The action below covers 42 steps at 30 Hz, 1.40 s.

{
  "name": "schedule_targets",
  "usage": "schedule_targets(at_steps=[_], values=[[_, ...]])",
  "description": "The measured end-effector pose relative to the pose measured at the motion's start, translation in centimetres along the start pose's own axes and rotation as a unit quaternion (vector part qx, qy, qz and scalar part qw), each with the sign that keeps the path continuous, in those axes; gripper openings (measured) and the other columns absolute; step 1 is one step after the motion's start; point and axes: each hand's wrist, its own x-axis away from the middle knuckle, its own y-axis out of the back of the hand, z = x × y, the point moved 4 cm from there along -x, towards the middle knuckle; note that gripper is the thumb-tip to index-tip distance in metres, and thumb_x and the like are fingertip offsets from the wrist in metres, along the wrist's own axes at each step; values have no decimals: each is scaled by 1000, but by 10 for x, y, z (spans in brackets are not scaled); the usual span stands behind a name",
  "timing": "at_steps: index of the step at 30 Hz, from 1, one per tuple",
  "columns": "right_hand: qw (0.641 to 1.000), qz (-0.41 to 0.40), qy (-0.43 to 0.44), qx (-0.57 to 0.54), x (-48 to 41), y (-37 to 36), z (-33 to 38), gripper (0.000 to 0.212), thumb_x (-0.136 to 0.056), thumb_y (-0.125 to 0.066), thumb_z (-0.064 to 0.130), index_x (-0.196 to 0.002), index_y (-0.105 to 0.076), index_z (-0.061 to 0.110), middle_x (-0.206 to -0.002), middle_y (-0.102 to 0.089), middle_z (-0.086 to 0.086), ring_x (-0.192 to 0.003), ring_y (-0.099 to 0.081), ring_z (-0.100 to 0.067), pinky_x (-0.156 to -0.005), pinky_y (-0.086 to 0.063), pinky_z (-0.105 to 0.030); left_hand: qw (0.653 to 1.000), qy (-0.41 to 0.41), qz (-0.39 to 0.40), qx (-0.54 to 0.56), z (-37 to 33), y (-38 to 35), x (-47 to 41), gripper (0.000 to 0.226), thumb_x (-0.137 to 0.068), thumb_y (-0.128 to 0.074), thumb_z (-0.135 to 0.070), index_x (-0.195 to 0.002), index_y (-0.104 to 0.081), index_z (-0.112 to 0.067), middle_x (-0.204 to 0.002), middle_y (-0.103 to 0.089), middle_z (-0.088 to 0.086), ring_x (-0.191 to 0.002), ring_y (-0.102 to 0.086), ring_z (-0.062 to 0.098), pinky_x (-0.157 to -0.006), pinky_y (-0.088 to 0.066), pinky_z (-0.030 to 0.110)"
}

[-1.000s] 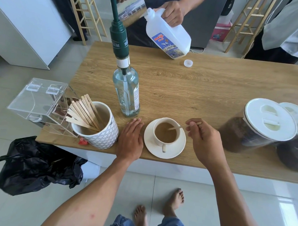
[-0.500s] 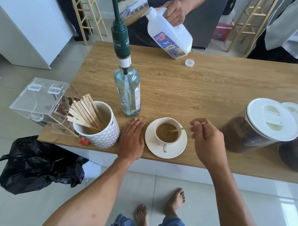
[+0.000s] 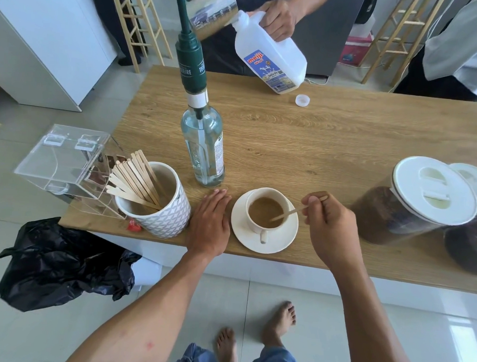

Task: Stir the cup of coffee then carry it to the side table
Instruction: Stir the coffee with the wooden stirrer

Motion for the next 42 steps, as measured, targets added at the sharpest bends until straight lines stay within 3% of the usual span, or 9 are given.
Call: schedule_targets(at_steps=[4, 8, 12, 17, 21, 27, 30, 34, 42], values=[[1000, 18, 25, 5, 0, -3, 4, 20, -100, -47, 18, -90, -63, 24, -74, -65, 11, -65, -63, -7, -59, -43, -11, 1000, 3, 0, -1, 2, 1, 0, 49, -98, -26, -27, -136, -55, -13, -147, -50, 0, -139, -41, 18, -116, -31, 41], [1000, 5, 4, 0, 0, 0, -2, 22, -98, -46, 16, -84, -62, 22, -70, -65, 6, -65, -62, -15, -62, -47, -27, 1000, 2, 0, -2, 0, 1, 0, 49, -98, -26, -26, -135, -56, -13, -146, -50, 1, -138, -41, 19, -116, -32, 42], [999, 14, 31, 9, -1, -2, 2, 18, -100, -47, 19, -92, -62, 25, -76, -66, 13, -69, -61, -3, -62, -42, -11, 1000, 2, -1, -1, 2, 0, 0, 50, -97, -27, -26, -135, -56, -13, -147, -50, 1, -138, -41, 18, -116, -31, 40], [1000, 3, -14, -22, -1, -1, -5, 25, -99, -46, 16, -83, -61, 28, -72, -66, 5, -67, -61, -12, -63, -46, -23, 1000, 1, 3, 1, 0, 0, 0, 50, -97, -27, -26, -136, -55, -14, -147, -49, 0, -139, -40, 18, -116, -31, 41], [1000, 26, 9, -12, 0, -5, -1, 20, -100, -46, 18, -90, -63, 24, -76, -66, 10, -67, -61, -5, -61, -42, -10, 1000, 4, 2, 1, 0, 0, 0, 50, -97, -26, -26, -136, -55, -14, -147, -49, 0, -139, -40, 18, -116, -31, 41], [999, -1, -15, -30, -1, -1, -3, 21, -101, -44, 19, -89, -62, 22, -71, -63, 9, -67, -59, 0, -61, -40, -7, 1000, 4, 0, 5, -1, 1, 1, 50, -98, -26, -27, -136, -55, -13, -146, -50, 1, -138, -41, 18, -116, -32, 42], [999, 38, -8, -21, 0, -6, -1, 22, -100, -45, 16, -89, -63, 21, -73, -64, 9, -65, -59, 0, -61, -42, -9, 1000, 6, 3, 4, -1, 2, 1, 51, -98, -25, -28, -136, -55, -13, -147, -50, 1, -139, -40, 19, -116, -32, 42], [999, -6, -19, -26, -2, 0, -4, 22, -100, -45, 18, -87, -62, 23, -71, -63, 9, -66, -59, -3, -60, -39, -9, 1000, 5, 5, 4, 0, 1, 1, 51, -98, -25, -28, -137, -54, -14, -148, -49, 1, -139, -39, 18, -117, -31, 42], [999, 1, -35, -41, -2, 0, -8, 24, -99, -46, 15, -85, -65, 20, -71, -66, 8, -65, -60, -5, -62, -44, -14, 1000, 0, -4, 3, -1, 1, 1, 48, -96, -29, -23, -134, -57, -11, -146, -51, 1, -138, -41, 19, -117, -30, 39]])
